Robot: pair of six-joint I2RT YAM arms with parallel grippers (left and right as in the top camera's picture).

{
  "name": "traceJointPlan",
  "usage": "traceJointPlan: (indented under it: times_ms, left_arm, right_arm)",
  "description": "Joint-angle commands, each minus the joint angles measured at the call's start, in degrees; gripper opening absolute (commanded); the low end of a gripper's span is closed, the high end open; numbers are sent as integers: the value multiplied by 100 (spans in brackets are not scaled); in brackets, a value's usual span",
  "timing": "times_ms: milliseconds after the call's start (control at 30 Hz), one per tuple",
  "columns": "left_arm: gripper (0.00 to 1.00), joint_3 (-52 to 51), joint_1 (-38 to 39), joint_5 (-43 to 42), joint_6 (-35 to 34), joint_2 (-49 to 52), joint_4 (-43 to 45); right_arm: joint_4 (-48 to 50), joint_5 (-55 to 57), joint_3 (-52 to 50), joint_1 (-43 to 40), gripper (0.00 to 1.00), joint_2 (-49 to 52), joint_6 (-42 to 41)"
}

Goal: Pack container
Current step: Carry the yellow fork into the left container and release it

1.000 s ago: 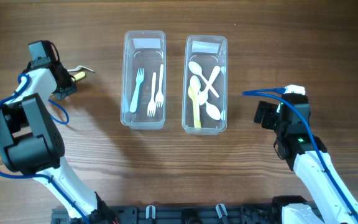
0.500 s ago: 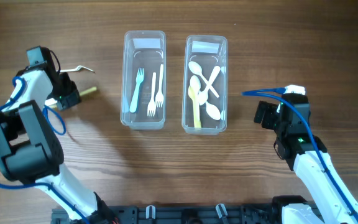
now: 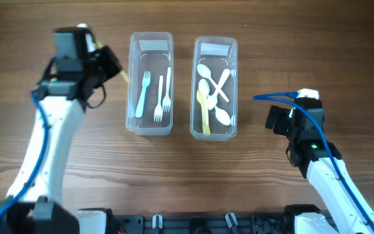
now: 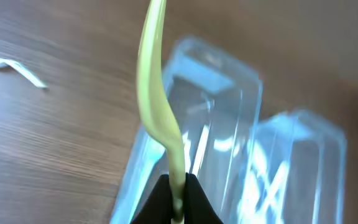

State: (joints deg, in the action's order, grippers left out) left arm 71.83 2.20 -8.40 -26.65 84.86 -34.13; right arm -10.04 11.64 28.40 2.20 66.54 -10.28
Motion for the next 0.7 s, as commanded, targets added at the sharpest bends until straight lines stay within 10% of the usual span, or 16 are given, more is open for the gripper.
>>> traceJointPlan:
  times_ms: [0, 133, 167, 233, 400, 667]
  left_arm:
    - [4, 2, 540, 243, 833, 859, 87]
    - [14, 2, 852, 243, 848, 1161, 81]
    - [73, 2, 885, 243, 846, 1158, 76]
    - [92, 2, 883, 238, 844, 1158, 50]
    - [90, 31, 863, 142, 527, 1001, 356]
    - [61, 31, -212, 2033, -5053, 452, 654]
  right_arm:
    - [17, 35, 9, 13, 100, 7, -79]
    - [15, 35, 9, 13, 100, 7, -76]
    - [17, 35, 9, 13, 100, 7, -76]
    - [17, 35, 9, 13, 100, 7, -79]
    - [15, 35, 9, 13, 100, 7, -76]
    - [17, 35, 9, 13, 100, 7, -76]
